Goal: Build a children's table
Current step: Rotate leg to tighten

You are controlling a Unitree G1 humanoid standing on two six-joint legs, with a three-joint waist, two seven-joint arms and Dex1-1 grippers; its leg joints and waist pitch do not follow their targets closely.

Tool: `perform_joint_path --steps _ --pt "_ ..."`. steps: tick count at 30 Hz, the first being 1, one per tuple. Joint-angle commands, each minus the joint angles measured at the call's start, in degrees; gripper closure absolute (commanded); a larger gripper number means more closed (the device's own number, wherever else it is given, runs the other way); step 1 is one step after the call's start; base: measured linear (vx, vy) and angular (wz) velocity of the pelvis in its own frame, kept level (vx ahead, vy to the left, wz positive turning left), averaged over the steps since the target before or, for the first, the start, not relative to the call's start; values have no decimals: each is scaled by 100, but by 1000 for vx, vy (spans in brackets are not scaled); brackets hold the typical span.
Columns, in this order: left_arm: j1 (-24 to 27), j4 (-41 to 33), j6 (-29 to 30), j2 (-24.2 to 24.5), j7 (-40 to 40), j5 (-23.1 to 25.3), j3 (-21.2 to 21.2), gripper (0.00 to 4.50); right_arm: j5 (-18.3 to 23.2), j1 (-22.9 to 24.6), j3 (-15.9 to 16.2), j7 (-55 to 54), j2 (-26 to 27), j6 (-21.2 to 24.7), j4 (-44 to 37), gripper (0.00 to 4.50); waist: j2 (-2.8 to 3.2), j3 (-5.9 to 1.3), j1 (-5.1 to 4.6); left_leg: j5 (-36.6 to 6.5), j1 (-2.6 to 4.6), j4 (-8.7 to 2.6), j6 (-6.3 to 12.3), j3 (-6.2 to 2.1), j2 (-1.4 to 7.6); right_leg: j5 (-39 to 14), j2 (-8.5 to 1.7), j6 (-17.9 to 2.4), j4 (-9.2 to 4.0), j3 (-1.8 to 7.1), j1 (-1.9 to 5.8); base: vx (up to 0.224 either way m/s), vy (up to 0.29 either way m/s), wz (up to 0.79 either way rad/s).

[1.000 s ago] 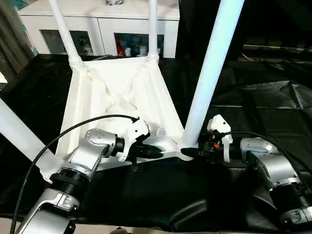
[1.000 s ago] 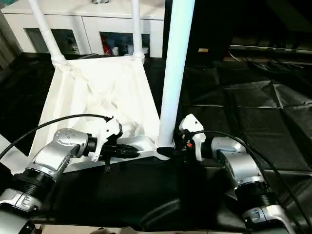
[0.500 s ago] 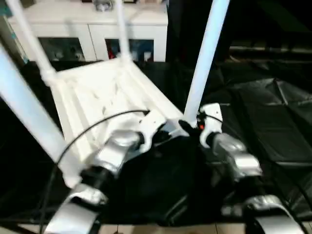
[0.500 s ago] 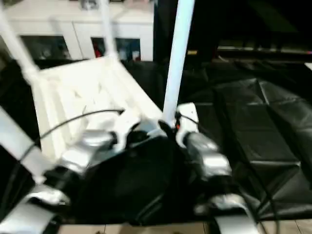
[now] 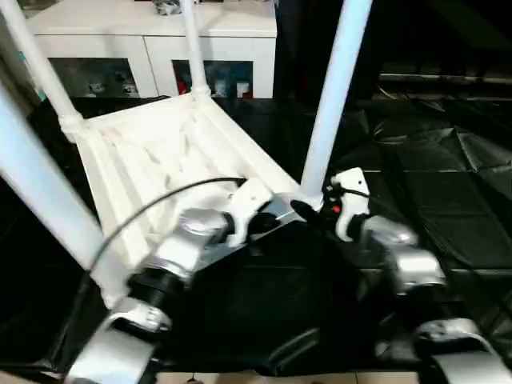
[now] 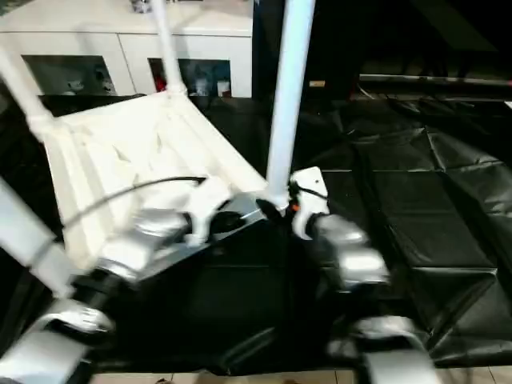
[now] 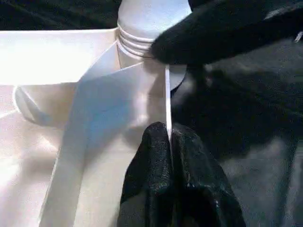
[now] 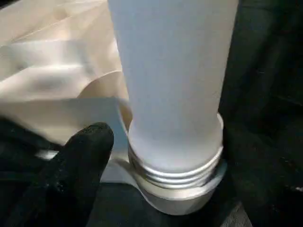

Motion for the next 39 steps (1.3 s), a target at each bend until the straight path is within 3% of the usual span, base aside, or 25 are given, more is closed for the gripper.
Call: perform_joint_path --steps 1,4,7,11,18,28,39 --pt "69 -104 -123 149 -494 -84 -130 450 155 58 254 747 -177 62 -443 60 -65 -369 40 -575 12 -346 539 -43 188 -685 -356 -1268 -412 247 342 0 0 0" --pt "119 -243 -156 349 -946 -188 -178 450 138 156 344 1168 -456 44 -618 60 -67 -373 60 -492 -10 -329 674 -33 189 -266 -362 -1463 -352 249 352 0 0 0" --pt "222 -547 -117 624 -1650 -393 -269 450 151 266 454 1686 -747 130 -810 60 -61 -372 75 -540 9 -333 701 -26 220 -261 -365 -1548 -333 249 341 0 0 0" --pt "290 -811 5 903 -2208 -507 -407 450 153 373 696 2197 -1028 328 -1065 60 -46 -347 150 -752 43 -350 564 -8 234 -623 -358 -1521 -364 254 309 0 0 0" --pt "301 -813 10 896 -2201 -545 -379 450 148 324 838 2363 -934 405 -1028 76 -71 -352 212 -689 42 -356 420 -16 227 -639 -378 -1444 -358 266 311 0 0 0" --pt "317 -818 23 930 -2152 -554 -321 450 80 314 935 2490 -985 409 -998 168 -96 -356 215 -582 32 -342 464 -13 217 -603 -376 -1413 -349 262 318 0 0 0" --pt "347 -820 29 929 -2126 -566 -324 450 25 444 985 2435 -968 355 -981 175 -98 -367 217 -509 33 -330 484 -12 213 -518 -371 -1421 -334 260 325 0 0 0"
